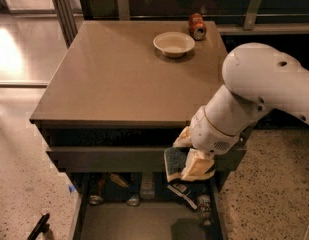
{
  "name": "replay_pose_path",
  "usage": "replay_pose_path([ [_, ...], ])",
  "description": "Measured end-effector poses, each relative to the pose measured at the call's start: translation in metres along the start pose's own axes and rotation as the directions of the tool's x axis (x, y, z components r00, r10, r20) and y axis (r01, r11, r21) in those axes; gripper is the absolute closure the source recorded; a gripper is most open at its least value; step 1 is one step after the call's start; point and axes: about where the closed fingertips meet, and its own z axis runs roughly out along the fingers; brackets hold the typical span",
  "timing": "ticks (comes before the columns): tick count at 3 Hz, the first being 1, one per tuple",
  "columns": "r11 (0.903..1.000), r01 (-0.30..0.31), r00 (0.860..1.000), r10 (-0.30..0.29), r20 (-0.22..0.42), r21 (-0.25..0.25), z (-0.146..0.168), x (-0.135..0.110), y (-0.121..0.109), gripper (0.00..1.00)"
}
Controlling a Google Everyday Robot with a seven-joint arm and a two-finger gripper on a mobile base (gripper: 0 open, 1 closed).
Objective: Place sponge into middle drawer
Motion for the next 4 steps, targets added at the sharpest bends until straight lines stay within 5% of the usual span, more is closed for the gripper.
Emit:
replay_pose_path([
  [4,0.9932,-0.026,0.998,0.032,0.050,-0.114,0.064,0.017,0.012,1.00],
])
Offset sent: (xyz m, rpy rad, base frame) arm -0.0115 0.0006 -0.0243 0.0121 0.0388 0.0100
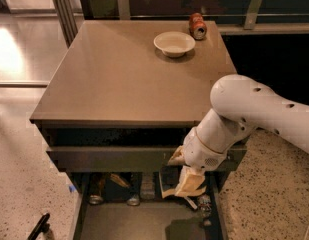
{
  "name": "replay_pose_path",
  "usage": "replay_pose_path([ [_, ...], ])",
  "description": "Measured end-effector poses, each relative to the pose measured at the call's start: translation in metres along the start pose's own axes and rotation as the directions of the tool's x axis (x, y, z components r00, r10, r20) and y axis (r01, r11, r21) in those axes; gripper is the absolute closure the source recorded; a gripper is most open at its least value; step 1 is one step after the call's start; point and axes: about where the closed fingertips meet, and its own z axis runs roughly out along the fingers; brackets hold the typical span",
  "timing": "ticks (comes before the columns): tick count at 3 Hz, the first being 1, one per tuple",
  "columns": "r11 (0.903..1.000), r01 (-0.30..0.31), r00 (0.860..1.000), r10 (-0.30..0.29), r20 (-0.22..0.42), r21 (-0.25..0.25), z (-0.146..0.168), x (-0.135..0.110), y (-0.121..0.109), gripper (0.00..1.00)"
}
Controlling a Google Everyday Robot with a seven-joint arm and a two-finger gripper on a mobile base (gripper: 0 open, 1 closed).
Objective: Place sponge into middle drawer
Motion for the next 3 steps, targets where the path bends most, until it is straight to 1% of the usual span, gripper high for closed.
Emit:
replay_pose_path([
  [1,0.9985,-0.017,1.000,0.018,0.014,-0.052,0.0274,0.0094,-0.0016,1.00],
  [2,0.9988,-0.015,1.000,0.016,0.018,-0.046,0.0250,0.0084,-0.0013,1.00],
  [3,0.9988,-0.026,0.999,0.028,0.041,-0.041,0.0298,0.0165,0.0058,1.00],
])
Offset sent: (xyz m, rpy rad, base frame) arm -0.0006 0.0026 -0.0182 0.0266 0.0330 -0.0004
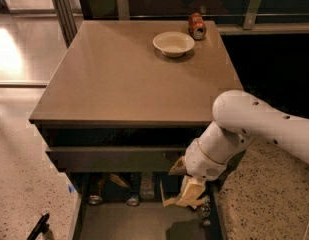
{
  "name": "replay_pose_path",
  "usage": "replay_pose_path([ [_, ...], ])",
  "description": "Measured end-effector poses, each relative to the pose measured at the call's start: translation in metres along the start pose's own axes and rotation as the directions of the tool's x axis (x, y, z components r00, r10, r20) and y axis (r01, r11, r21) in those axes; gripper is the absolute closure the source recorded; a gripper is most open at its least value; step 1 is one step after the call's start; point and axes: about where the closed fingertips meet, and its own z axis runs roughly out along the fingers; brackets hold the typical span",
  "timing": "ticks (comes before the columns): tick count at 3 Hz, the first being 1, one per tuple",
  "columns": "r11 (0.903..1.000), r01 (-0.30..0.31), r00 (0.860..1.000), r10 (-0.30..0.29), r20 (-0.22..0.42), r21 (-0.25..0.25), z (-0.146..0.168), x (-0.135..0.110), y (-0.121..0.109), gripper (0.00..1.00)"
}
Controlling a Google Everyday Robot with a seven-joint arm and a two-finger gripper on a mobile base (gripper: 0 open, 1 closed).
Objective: Place sponge into middle drawer
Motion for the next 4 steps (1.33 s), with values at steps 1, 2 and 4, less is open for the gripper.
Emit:
replay_pose_path([
  [1,0.9996,-0.023,0.999,0.023,0.043,-0.013,0.028,0.017,0.004,1.00],
  [2,0.9996,-0.023,0.999,0.023,0.043,-0.014,0.028,0.017,0.004,1.00],
  [4,0.9946,-0.032,0.996,0.040,0.074,-0.098,0.079,0.032,0.004,1.00],
])
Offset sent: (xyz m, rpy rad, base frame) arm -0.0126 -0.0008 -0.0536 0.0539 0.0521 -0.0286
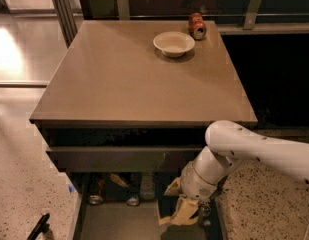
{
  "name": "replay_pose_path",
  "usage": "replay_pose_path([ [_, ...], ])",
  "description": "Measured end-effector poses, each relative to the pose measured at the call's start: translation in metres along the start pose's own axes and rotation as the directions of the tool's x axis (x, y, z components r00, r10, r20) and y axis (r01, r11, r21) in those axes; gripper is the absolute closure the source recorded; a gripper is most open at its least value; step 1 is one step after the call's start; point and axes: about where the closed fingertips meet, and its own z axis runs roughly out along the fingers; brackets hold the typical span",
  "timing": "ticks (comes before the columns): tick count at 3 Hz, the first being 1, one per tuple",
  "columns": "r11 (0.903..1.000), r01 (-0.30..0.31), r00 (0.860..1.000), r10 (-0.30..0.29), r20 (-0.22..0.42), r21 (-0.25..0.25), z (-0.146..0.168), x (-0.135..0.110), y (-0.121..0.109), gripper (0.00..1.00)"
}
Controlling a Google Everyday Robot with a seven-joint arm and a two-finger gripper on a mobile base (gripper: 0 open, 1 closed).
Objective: Place sponge into middle drawer
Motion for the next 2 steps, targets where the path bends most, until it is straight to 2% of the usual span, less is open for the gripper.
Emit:
replay_pose_path([
  [1,0.9992,-0.007,1.000,0.008,0.012,-0.038,0.0223,0.0093,-0.0008,1.00],
  [2,0.9989,-0.002,1.000,0.003,0.017,-0.047,0.0233,0.0086,0.0005,1.00],
])
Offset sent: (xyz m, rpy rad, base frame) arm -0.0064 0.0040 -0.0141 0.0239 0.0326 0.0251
